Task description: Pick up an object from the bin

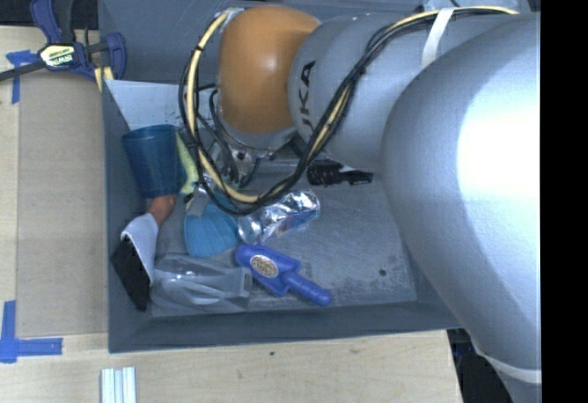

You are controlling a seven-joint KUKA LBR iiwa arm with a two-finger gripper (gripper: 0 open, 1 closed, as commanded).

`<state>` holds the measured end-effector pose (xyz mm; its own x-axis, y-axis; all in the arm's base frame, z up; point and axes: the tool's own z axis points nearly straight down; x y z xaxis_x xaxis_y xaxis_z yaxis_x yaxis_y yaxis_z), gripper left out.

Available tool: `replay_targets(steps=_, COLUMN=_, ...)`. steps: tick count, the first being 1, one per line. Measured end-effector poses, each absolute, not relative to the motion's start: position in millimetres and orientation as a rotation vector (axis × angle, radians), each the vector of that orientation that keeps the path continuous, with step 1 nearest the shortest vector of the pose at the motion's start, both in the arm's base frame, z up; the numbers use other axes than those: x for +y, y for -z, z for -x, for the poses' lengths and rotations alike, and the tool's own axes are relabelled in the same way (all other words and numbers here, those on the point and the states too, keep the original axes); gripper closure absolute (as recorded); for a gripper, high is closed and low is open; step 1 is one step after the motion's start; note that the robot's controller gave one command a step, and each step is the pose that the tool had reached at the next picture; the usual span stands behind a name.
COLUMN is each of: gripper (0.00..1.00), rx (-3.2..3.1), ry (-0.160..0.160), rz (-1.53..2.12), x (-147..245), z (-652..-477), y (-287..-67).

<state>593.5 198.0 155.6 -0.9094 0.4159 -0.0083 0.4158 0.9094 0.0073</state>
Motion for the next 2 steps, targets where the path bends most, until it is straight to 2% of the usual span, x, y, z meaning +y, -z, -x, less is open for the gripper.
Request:
replay_targets(steps=1, gripper=1.0, rx=3.126, ry=-0.003, rz=-0.014, x=172.9, z=-587.7, y=-152.7)
replay_targets(steps=2, gripper=1.0, rx=3.126, ry=-0.003, rz=-0.016, x=172.9, z=-587.7, y=-152.8)
